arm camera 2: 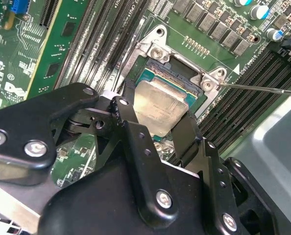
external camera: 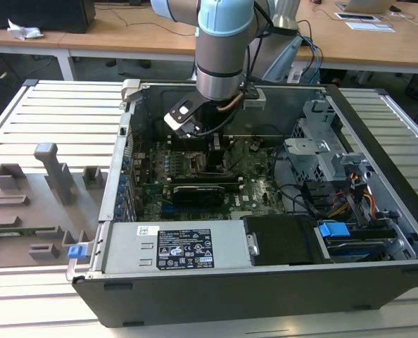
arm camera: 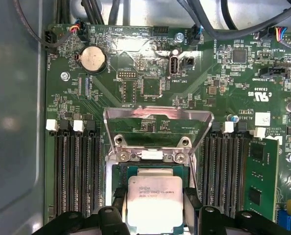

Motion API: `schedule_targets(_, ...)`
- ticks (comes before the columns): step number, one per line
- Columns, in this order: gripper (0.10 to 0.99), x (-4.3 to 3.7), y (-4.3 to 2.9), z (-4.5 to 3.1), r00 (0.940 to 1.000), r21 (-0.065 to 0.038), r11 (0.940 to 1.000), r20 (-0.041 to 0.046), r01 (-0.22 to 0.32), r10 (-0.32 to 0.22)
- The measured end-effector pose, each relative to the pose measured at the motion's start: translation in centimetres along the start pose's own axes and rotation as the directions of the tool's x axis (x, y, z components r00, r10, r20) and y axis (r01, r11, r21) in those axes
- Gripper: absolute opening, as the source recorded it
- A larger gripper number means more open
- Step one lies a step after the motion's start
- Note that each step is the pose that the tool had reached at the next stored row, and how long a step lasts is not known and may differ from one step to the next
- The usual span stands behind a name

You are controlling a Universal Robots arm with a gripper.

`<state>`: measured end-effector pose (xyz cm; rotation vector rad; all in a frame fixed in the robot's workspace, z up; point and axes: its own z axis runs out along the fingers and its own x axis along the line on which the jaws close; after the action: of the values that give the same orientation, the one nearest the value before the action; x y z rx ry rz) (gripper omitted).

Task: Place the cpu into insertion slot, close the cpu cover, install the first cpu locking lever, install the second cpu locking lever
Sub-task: 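Place the cpu into insertion slot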

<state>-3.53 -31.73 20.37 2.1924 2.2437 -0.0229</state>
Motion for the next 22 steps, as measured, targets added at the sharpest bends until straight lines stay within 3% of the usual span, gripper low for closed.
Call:
schedule_targets(14, 0.541, 0.31, -0.10, 0.45, 1.0000, 0.000, 1.0000, 0.0000, -0.006, 0.006)
schedule_targets(16, 0.553, 0.32, -0.09, 0.47, 1.0000, 0.000, 1.0000, -0.0006, -0.006, 0.006)
schedule_targets(17, 0.616, 0.31, -0.10, 0.46, 1.0000, 0.000, 1.0000, -0.0003, -0.006, 0.006)
schedule_targets(20, 0.616, 0.31, -0.10, 0.45, 1.0000, 0.000, 1.0000, 0.0001, -0.006, 0.006)
schedule_targets(21, 0.616, 0.30, -0.10, 0.33, 1.0000, 0.000, 1.0000, 0.0003, -0.006, 0.006)
schedule_targets(22, 0.616, 0.30, -0.11, -0.47, 1.0000, 0.000, 1.0000, 0.0001, -0.006, 0.006)
